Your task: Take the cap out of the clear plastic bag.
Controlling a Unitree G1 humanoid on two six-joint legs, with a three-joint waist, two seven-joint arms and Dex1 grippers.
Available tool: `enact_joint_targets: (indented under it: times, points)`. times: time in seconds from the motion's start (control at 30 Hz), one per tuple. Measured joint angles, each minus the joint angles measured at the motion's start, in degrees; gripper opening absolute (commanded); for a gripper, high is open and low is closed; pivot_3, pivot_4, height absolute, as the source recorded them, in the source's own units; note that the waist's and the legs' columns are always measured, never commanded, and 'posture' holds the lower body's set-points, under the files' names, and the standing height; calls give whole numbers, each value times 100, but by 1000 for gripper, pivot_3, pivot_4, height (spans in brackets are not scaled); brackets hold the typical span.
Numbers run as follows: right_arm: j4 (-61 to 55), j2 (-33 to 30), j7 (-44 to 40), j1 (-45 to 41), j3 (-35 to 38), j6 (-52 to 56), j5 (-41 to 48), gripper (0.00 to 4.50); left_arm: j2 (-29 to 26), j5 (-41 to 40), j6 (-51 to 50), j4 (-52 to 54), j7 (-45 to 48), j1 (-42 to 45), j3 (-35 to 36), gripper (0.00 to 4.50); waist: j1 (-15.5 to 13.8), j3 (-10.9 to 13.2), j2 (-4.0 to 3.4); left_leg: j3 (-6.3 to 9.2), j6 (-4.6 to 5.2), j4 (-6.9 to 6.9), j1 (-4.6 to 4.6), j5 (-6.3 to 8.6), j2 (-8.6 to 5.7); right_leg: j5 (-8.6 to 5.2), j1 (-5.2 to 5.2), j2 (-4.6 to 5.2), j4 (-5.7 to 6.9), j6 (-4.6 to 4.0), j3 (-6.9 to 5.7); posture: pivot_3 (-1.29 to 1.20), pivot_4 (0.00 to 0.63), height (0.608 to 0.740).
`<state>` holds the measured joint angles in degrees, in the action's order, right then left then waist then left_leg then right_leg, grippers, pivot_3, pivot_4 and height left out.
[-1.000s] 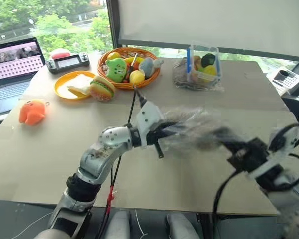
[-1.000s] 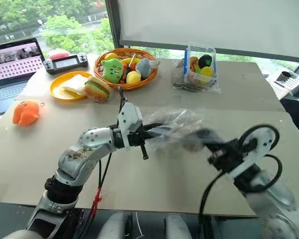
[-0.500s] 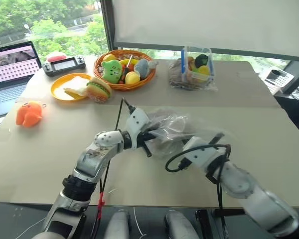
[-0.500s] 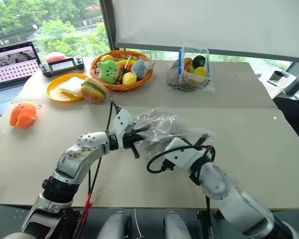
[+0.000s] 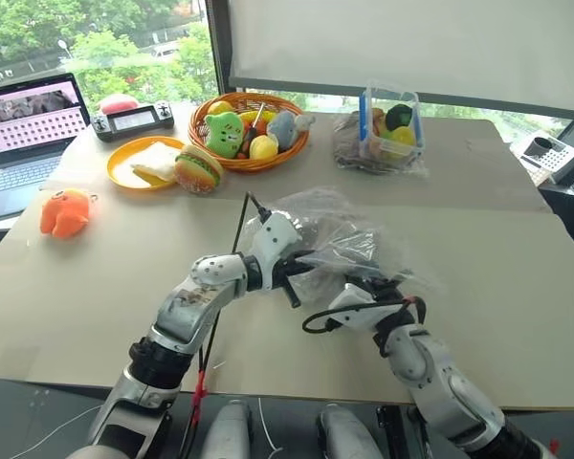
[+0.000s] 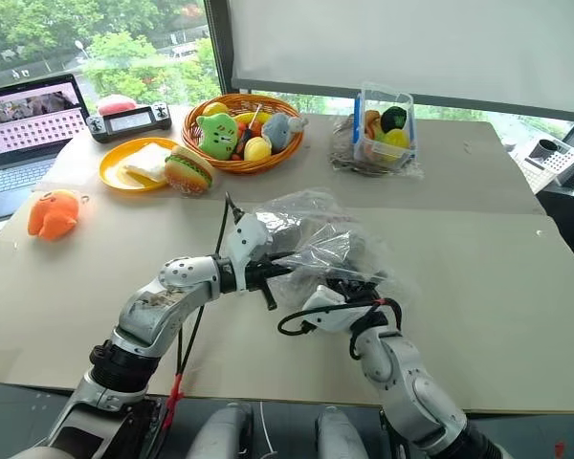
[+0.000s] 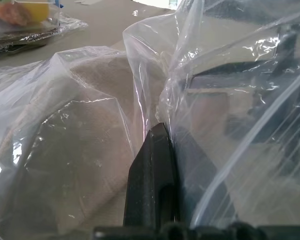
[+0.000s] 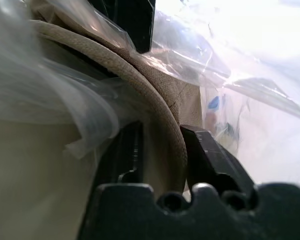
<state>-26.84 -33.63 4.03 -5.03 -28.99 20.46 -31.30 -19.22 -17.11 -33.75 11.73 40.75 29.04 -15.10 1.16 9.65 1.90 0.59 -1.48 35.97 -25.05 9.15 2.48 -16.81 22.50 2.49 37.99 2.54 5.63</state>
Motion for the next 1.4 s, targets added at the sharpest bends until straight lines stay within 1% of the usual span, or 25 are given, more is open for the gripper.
enact_joint_targets:
  times: [0.03,0.07,0.13,0.17,0.2,0.3,0.33,0.4,0.57,0.67,1.07,1.13,1.17,1.2,1.3,1.33,1.37,1.4]
  points:
    - [-9,30,-80,54,115,-60,0,3078,3,0,1,0,7,0,0,0,0,0,0,0,0,1,0,0,0,0,-1,0,0,0,0,0,150,740]
    - [-13,45,-115,73,155,-78,1,3286,2,0,1,-1,10,0,0,0,1,0,0,1,0,1,1,0,1,0,-2,0,0,0,-1,0,150,740]
    - [-111,242,-356,195,385,-112,146,4036,3,1,5,-2,37,-1,-2,0,1,0,0,4,0,1,1,0,2,0,-3,-2,3,-1,-4,0,150,740]
    - [-176,304,-447,222,430,-112,186,4334,5,2,5,-3,42,0,-3,0,6,0,0,4,0,1,2,0,1,0,-3,-2,3,-1,-3,0,150,740]
    - [-259,352,-567,267,489,-113,208,4476,15,2,6,-3,46,1,-10,0,9,0,0,5,0,1,2,0,1,0,-3,-2,2,-1,-4,0,150,740]
    - [-530,359,-833,524,526,-112,45,4476,19,4,11,-6,67,1,-15,0,-4,0,0,6,0,0,1,0,0,0,-4,-1,1,0,-5,0,150,740]
    - [-677,364,-904,703,527,-112,-143,4476,18,6,11,-7,79,0,-16,0,-13,0,0,6,0,1,1,0,0,0,-4,-1,1,0,-6,0,150,740]
    - [-756,378,-918,784,533,-112,-248,4476,17,7,11,-7,86,0,-16,0,-15,0,0,6,0,3,1,0,0,0,-6,-1,2,0,-6,0,150,740]
    - [-865,472,-970,838,534,-200,-904,4476,13,8,11,-7,114,-1,-52,0,-14,0,0,6,0,4,12,0,1,-1,-13,-2,3,1,-7,0,150,740]
    - [-828,615,-975,792,548,-280,-1134,4476,12,8,11,-7,119,-1,-65,0,-13,0,0,6,-1,3,11,0,1,-1,-13,-2,2,0,-7,0,150,740]
    - [-980,1033,-1158,770,944,-560,-1308,4476,9,7,85,-7,145,20,-56,0,-16,0,-1,7,-1,3,11,0,0,0,-14,-1,2,-1,-7,0,150,740]
    - [-1015,1061,-1244,816,959,-590,-1315,3965,2,7,91,-7,152,20,-58,0,-15,0,-1,7,0,3,11,0,0,0,-14,-1,3,-1,-7,0,150,740]
    - [-1058,1065,-1321,876,952,-619,-1313,3800,-3,7,91,-7,155,20,-58,0,-15,0,-1,8,0,2,11,0,1,0,-14,-2,3,-1,-7,0,150,740]
    - [-1125,1062,-1403,957,952,-641,-1305,3389,-3,7,91,-7,156,20,-59,0,-16,0,-1,8,-1,2,11,0,0,0,-14,-1,3,-1,-8,0,150,740]
    - [-1247,1054,-1575,1146,954,-760,-1244,2364,-10,7,91,-7,160,20,-58,0,-16,0,-1,8,-1,4,11,0,0,0,-16,-1,3,-1,-8,0,150,740]
    - [-1286,1049,-1632,1222,966,-801,-1232,2089,-8,6,91,-6,160,20,-59,0,-16,0,-1,8,-1,4,12,0,0,0,-16,-1,3,-1,-8,0,150,740]
    - [-1320,1025,-1662,1284,969,-835,-1226,1663,-10,6,91,-6,162,19,-60,0,-18,0,-1,8,-1,4,12,0,0,0,-16,-1,4,0,-9,0,150,740]
    - [-1338,985,-1736,1335,996,-888,-1218,1417,-10,6,91,-6,162,19,-63,0,-17,0,-1,8,-1,5,12,0,0,-1,-17,-1,4,0,-9,0,150,740]
